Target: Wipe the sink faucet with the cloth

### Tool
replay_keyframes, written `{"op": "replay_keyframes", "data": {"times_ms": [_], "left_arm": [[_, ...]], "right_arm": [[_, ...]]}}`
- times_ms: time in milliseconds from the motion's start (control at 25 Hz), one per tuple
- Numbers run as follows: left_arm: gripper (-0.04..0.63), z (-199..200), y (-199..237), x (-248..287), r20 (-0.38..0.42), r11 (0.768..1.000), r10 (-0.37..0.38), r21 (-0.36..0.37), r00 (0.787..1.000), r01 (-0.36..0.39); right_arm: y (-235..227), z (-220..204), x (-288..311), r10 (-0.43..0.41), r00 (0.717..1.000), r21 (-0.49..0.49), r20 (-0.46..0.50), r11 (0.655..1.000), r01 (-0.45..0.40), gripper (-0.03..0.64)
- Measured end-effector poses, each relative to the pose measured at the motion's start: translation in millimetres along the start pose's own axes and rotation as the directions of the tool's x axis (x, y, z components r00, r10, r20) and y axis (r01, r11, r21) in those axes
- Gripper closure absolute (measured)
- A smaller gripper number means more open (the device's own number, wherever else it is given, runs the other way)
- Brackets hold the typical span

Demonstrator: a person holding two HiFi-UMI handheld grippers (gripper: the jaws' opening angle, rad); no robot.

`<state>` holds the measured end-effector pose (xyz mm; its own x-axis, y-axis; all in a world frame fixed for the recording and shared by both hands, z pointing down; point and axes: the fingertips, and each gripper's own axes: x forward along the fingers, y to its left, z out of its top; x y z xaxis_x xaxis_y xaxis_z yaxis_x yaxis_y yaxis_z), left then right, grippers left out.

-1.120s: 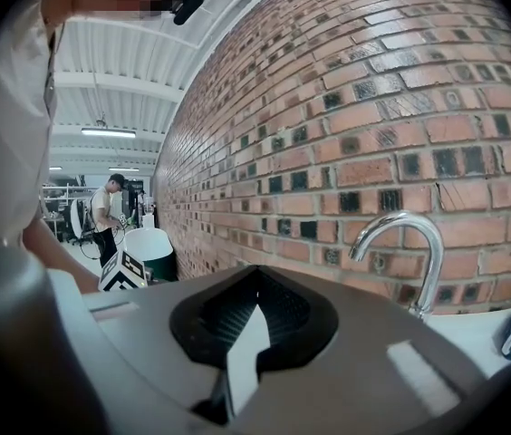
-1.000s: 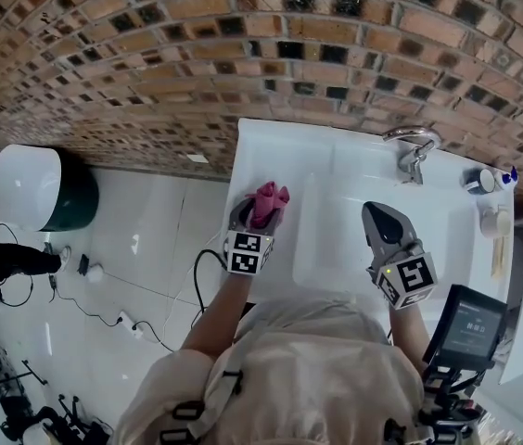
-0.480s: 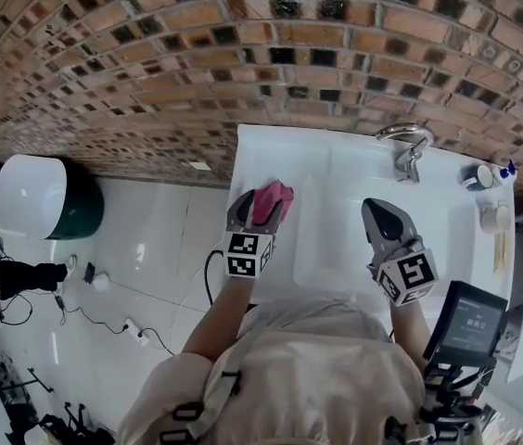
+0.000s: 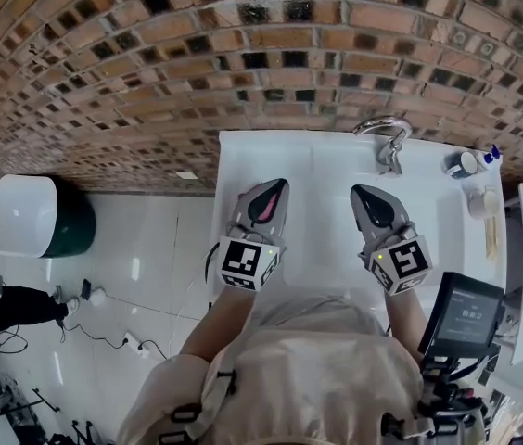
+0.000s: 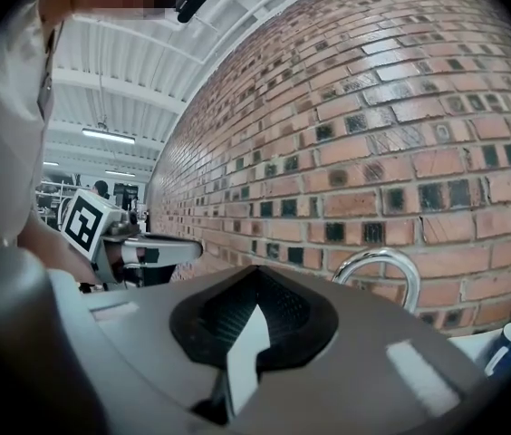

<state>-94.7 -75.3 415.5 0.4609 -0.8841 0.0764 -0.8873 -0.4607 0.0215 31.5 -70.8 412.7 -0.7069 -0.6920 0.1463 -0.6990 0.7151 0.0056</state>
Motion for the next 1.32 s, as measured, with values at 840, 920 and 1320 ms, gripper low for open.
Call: {"op": "replay_keyframes", "data": {"times_ms": [840,920,1320], "left_arm": [[0.592,-15,-12,3,-0.052,0.999,-0.053,0.004,0.997,0.054],[0.592,-17,-13,6,-0.051,0.998,-0.06,0.009,0.997,0.06],[0.592,-24,-21,8,-0.066,0.998,-0.069,0.005,0.995,0.069]], "right_arm": [[7,11,-3,0.018,0.999,-0.027,0.045,0.999,-0.017,0.629],[5,11,-3,0.019,0.998,-0.026,0.052,1.0,-0.018,0.628],[1,13,-4,0.019,0.997,-0.007,0.074,1.0,-0.019,0.628]]}}
